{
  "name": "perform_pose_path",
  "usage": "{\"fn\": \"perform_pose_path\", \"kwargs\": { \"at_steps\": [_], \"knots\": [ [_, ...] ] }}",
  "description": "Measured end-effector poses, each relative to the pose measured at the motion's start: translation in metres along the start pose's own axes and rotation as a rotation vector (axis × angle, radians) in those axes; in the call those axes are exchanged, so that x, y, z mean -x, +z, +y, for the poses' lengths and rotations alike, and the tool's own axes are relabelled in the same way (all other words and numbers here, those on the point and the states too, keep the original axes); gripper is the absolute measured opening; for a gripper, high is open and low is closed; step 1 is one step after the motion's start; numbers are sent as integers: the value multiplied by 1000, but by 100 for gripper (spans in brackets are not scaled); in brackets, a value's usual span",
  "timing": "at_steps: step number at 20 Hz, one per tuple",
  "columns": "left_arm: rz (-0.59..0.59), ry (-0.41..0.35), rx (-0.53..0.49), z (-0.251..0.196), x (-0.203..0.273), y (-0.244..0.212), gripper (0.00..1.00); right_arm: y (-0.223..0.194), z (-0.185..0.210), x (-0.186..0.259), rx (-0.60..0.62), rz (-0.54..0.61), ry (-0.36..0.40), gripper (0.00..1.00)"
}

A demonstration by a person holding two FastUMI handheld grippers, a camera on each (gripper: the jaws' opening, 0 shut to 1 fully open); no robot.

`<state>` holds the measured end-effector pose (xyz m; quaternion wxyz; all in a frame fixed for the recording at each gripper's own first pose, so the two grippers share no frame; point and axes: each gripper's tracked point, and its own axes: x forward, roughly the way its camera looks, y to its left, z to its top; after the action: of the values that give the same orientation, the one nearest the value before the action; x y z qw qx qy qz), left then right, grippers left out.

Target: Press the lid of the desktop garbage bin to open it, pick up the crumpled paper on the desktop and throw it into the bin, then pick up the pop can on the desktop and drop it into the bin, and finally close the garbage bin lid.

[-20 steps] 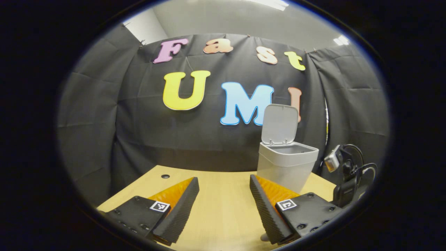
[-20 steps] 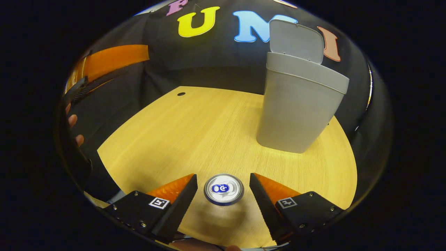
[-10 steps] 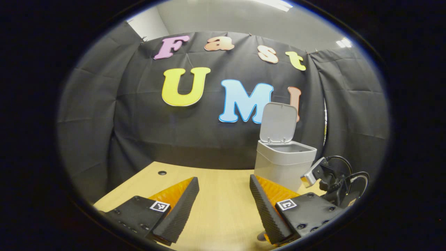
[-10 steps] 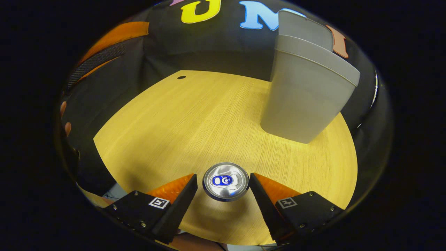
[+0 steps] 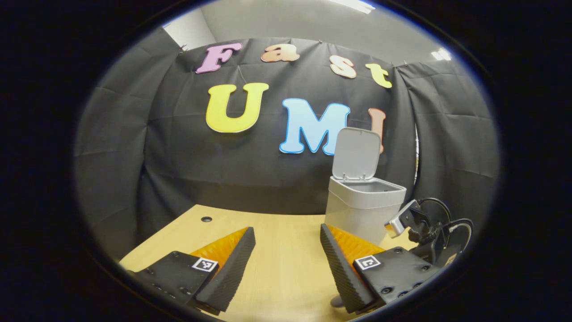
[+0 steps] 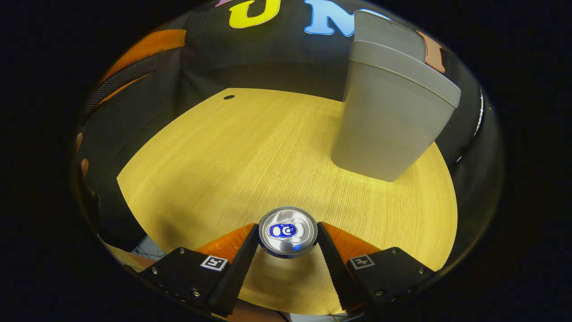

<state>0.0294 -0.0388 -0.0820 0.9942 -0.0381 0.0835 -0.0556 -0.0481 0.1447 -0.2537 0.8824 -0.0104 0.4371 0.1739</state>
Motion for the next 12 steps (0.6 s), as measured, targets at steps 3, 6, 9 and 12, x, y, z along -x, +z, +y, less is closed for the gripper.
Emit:
{"fn": "perform_pose_path", "kwargs": {
  "at_steps": [3,6,9,12],
  "knots": [
    [2,-6,-2,-3,-1,-1,95,4,-3,3,-29,-22,2,83],
    [4,-6,-2,-4,-4,-3,95,14,-3,9,-69,-74,23,83],
    [11,-8,3,-6,-5,-5,95,26,-4,19,-91,-131,38,83],
    [17,-14,1,-9,-6,-6,95,43,-8,31,-103,-204,46,83]
  ]
}}
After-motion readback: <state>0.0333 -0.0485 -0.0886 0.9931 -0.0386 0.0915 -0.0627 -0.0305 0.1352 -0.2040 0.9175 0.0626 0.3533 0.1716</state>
